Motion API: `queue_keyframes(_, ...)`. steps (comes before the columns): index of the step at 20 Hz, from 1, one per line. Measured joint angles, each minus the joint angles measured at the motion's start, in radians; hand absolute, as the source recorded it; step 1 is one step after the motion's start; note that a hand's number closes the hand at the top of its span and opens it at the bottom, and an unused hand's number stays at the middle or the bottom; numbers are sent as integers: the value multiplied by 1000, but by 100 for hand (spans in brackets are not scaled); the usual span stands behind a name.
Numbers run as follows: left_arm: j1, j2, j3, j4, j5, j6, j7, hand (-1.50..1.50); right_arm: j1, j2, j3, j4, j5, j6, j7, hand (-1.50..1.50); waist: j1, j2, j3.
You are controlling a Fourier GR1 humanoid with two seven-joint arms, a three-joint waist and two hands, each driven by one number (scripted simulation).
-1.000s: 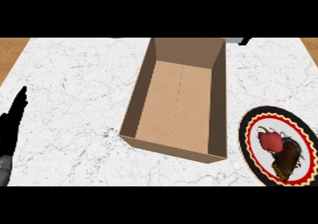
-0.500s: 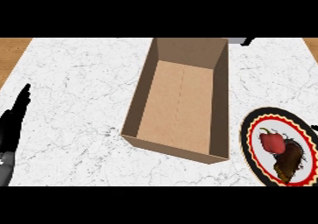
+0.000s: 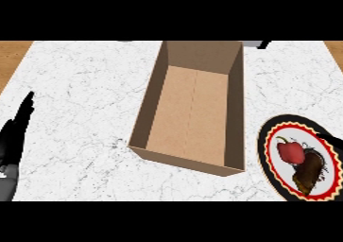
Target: Pick the sweet potato from the plate and place it in the cardboard box
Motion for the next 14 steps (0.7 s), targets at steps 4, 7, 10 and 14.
queue_keyframes(4, 9, -12, 25, -2, -19, -14, -5, 0, -20, 54, -13, 46, 69, 16, -15, -150, -2, 0, 0)
queue_keyframes(7, 17, -28, 40, -11, -31, -26, -1, 0, -26, 94, -30, 49, 100, 38, -22, -150, -3, -1, 0)
queue_keyframes(10, 4, -34, 57, -3, -46, -40, -2, 0, -7, 129, -55, 31, 119, 49, -37, -150, -5, -1, 0)
queue_keyframes(14, 16, -47, 72, -22, -59, -52, 2, 0, -12, 157, -94, -35, 102, 109, -10, -150, -5, -1, 0)
